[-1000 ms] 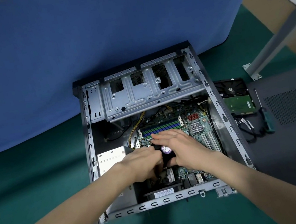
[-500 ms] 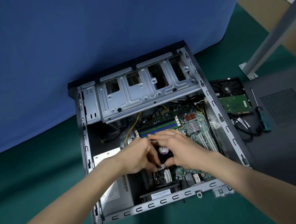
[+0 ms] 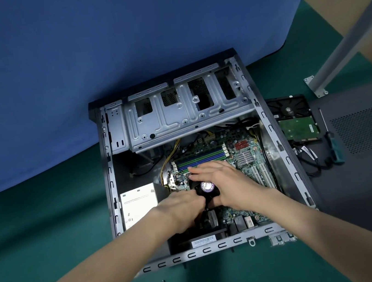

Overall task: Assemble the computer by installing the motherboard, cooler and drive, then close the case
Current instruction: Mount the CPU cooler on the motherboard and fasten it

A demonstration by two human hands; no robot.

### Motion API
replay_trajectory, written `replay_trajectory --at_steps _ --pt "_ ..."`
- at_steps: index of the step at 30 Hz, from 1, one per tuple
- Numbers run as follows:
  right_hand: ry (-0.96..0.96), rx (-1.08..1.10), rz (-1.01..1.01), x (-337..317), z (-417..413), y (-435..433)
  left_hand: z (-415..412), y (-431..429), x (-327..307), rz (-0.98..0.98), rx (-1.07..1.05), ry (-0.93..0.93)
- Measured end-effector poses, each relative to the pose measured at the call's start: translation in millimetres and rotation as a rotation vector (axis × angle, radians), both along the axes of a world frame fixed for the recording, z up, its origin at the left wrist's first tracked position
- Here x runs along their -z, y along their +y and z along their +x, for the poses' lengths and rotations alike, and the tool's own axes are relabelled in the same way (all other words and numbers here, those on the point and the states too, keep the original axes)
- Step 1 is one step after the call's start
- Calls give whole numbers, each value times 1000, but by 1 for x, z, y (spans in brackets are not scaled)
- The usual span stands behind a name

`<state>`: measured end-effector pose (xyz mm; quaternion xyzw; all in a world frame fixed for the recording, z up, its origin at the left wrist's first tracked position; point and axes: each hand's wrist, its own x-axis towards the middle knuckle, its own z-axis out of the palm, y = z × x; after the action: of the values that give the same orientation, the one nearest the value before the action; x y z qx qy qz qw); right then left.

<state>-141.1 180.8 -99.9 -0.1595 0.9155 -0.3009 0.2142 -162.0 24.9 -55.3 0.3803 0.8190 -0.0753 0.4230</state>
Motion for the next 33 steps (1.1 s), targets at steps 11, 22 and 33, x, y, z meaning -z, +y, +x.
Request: replay_trajectory --at_steps 11,22,33 --pt "-22 -4 -10 -1 0 1 12 14 5 -104 137 124" --pt "-35 10 -35 -2 1 3 13 10 11 -136 80 153" --pt "-32 19 -45 1 1 3 16 11 16 -124 -24 123"
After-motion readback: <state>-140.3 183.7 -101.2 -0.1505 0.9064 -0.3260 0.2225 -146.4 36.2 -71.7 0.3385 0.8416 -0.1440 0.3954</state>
